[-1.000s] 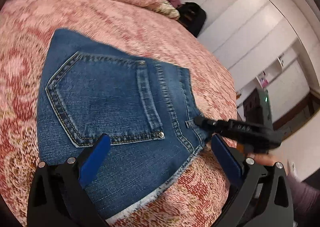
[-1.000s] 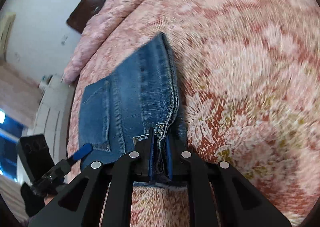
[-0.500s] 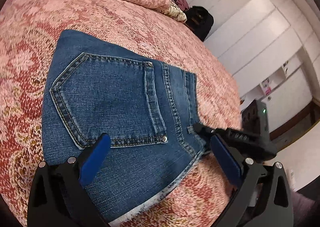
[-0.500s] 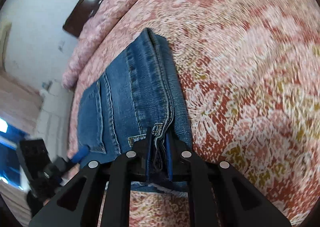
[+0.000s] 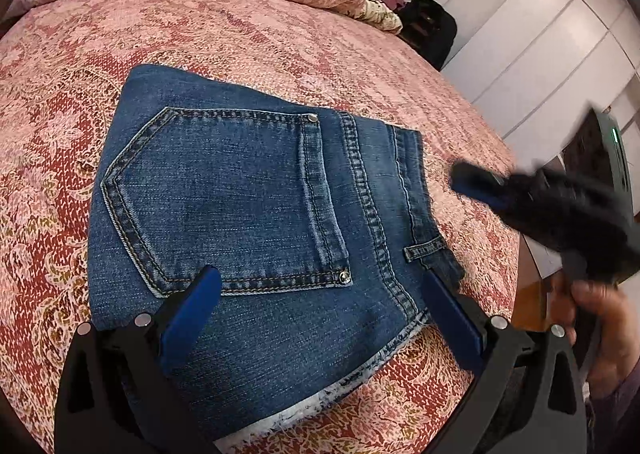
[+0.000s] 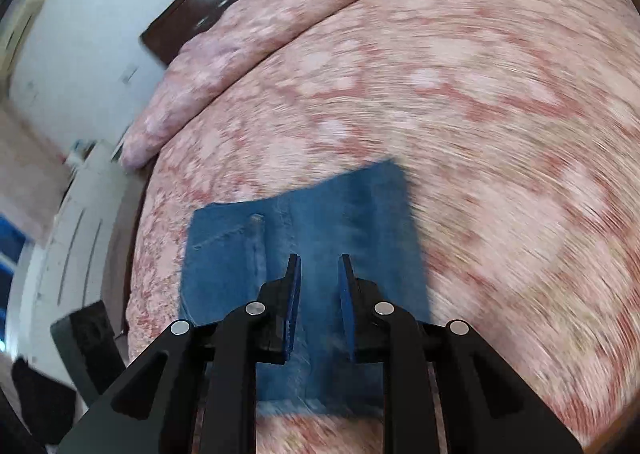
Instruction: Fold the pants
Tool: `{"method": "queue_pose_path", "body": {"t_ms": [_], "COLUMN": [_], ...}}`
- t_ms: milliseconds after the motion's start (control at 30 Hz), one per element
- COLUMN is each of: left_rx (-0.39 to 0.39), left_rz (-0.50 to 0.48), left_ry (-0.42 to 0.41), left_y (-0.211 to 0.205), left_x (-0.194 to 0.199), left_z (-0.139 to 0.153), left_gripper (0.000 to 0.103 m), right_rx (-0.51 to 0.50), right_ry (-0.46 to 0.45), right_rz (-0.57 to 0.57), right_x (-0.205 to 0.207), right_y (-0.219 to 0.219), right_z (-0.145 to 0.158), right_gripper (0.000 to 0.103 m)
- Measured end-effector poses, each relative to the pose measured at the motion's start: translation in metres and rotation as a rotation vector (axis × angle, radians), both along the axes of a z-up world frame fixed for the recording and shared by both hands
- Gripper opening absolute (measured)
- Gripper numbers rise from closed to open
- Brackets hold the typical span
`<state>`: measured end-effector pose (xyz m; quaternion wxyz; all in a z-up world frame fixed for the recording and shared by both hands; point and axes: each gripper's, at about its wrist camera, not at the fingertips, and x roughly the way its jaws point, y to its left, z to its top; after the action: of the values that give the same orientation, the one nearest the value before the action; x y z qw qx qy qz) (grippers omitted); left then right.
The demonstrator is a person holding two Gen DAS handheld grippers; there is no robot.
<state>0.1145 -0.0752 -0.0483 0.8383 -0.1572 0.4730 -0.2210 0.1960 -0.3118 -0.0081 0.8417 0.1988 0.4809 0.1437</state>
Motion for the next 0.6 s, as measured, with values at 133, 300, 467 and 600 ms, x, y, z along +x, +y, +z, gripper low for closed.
{"method": "queue_pose_path", "body": {"t_ms": [133,300,467,600], "left_rx": [0.01,0.009,0.012,0.023], "left_rz": [0.004,0.007,0.007,0.001], "left_ry": [0.006,0.007,0.002,-0.003], "left_y": [-0.001,-0.002,-0.003,-0.004], "left_x": [0.002,0.003,0.003,0.002], "left_z": [-0.001,-0.001,-0.003,-0.004], "left_gripper": [0.1,0.1,0.1,0.1], "right_rx": [-0.018,-0.064,0.024,-0.017], "right_ry": [0.021,0.111,0.165,0.169], "right_rz": [0.027,0.037,-0.018,-0.018], "right_x": [0.037,0.056,0.061,0.057], "right_y": [0.029,0.039,0.024,0.029], "right_z": [-0.012,-0.046,-0.06,-0.051], "right_gripper": [0.018,0.017,0.013,0.013]}}
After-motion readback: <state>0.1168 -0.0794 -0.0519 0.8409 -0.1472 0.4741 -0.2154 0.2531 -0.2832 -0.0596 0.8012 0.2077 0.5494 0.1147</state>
